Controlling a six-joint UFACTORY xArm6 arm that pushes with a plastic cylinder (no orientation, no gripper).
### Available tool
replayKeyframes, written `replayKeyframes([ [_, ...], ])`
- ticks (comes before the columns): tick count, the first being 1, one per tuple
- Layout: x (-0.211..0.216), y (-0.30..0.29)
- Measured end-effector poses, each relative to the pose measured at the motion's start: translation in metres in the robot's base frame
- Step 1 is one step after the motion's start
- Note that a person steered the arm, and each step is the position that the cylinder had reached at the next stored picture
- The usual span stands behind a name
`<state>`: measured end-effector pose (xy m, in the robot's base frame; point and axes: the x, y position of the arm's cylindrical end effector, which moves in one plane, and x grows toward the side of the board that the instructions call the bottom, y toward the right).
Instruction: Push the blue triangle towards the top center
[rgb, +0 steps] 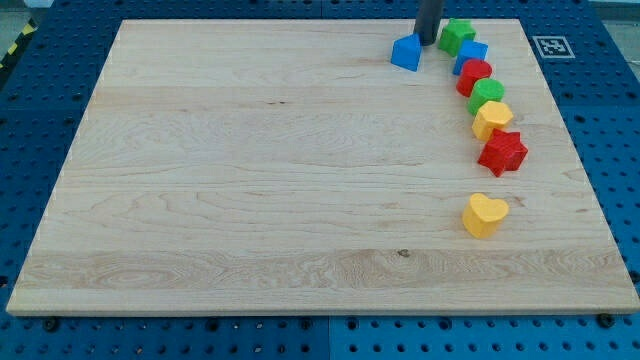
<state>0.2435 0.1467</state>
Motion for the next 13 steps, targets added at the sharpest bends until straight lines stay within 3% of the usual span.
replayKeyframes([
  [3, 0.022, 0.004],
  [6, 0.026, -0.067],
  [8, 0.056, -0.073],
  [13, 0.038, -0.211],
])
